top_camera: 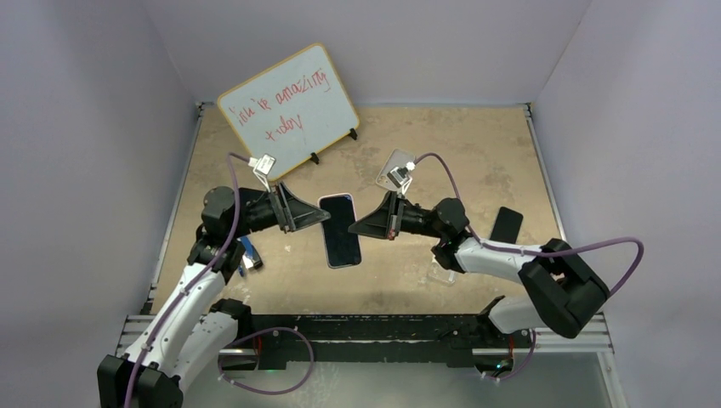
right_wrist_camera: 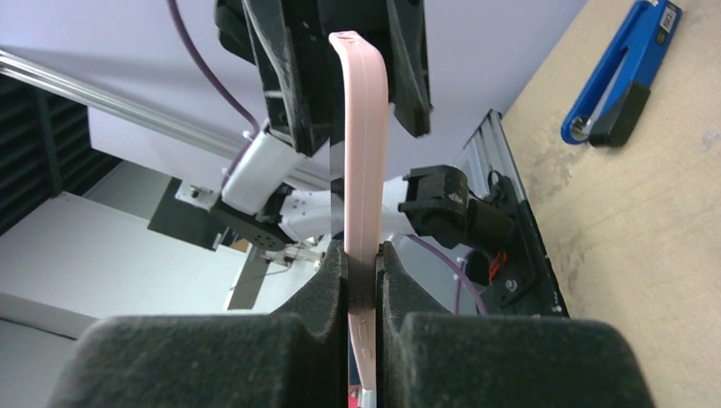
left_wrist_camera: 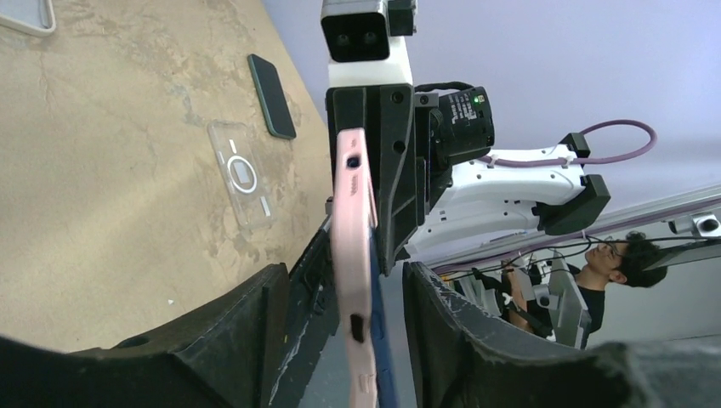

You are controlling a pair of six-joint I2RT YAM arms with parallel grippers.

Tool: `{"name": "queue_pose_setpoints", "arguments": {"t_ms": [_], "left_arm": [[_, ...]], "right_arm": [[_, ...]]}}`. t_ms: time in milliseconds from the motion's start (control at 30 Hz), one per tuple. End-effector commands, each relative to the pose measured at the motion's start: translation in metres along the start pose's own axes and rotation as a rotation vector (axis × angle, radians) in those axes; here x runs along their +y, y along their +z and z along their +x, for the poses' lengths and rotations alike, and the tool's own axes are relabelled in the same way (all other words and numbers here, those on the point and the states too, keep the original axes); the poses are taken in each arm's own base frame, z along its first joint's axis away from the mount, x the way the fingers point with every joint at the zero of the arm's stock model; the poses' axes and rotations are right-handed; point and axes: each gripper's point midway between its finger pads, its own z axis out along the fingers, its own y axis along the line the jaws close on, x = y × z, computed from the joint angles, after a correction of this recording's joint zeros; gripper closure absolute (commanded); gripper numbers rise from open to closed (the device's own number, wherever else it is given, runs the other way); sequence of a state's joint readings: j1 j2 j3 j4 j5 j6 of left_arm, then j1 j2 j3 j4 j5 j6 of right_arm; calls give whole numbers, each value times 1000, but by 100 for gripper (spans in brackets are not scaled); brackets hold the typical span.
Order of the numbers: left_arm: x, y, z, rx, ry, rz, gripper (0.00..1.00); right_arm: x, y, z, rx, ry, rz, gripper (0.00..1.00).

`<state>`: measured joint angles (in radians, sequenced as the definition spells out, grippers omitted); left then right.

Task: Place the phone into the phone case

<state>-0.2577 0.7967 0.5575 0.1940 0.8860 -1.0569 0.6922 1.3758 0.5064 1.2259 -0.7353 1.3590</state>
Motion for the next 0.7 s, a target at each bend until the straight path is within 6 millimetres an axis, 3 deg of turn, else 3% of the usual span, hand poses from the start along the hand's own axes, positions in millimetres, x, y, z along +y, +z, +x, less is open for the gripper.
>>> {"name": "queue_pose_setpoints", "arguments": {"t_ms": [0, 167, 400, 633, 667], "left_arm": [[-2, -4, 11, 19, -2, 33, 45], [-7, -11, 23, 6, -51, 101, 45], [-3, -9, 28, 32, -101, 98, 53], [10, -7, 30, 48, -96, 37, 98], [14, -7, 32, 56, -103, 16, 100]], "right_arm": [[54, 6, -32, -133, -66, -183, 100], [60, 6, -41, -183, -34, -237, 100], [40, 8, -46, -216, 9, -190, 100], [26, 10, -44, -212, 21, -143, 99], [24, 10, -43, -206, 17, -135, 95]]}}
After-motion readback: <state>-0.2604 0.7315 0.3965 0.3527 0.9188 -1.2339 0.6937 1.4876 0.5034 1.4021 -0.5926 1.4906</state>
